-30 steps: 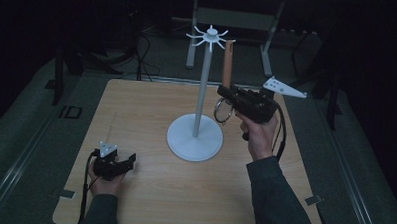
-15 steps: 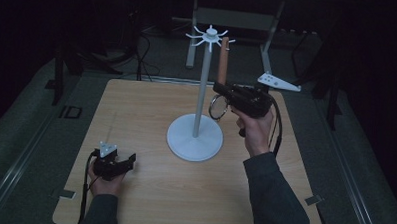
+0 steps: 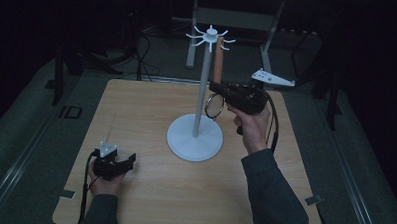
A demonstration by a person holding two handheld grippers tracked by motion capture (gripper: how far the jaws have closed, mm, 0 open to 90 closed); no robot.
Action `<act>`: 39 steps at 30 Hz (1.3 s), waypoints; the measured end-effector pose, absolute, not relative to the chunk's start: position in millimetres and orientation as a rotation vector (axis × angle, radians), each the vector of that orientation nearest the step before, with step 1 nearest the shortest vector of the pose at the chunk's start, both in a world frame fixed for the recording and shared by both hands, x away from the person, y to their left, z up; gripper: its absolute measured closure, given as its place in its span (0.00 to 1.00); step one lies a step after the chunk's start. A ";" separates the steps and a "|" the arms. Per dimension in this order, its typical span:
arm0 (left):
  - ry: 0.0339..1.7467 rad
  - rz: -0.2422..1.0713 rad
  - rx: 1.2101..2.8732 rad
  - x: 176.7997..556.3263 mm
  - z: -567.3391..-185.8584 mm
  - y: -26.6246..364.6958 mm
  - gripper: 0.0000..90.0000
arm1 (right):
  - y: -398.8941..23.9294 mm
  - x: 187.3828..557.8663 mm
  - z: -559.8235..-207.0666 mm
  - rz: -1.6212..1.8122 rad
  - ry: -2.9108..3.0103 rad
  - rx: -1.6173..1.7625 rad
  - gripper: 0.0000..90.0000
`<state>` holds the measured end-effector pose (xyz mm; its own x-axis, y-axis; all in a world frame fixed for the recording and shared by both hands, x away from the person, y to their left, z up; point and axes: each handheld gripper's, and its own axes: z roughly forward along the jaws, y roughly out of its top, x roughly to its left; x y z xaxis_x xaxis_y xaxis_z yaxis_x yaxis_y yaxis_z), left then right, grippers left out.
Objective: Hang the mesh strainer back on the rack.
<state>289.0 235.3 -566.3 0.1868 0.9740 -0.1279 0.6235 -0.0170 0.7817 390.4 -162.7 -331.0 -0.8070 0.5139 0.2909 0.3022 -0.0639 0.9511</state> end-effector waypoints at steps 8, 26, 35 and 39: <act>1.518 0.600 1.726 289.0 -566.3 235.4 0.27 | -161.7 390.7 -337.3 1.975 2.054 0.906 0.76; 1.518 0.601 1.727 289.0 -566.3 235.3 0.27 | -167.7 373.2 -340.2 1.755 2.025 0.885 0.61; 1.519 0.602 1.727 289.0 -566.3 235.2 0.27 | -170.4 361.1 -341.0 1.593 2.035 0.855 0.53; 1.519 0.602 1.727 289.0 -566.3 235.2 0.27 | -170.6 358.0 -341.7 1.552 2.039 0.849 0.52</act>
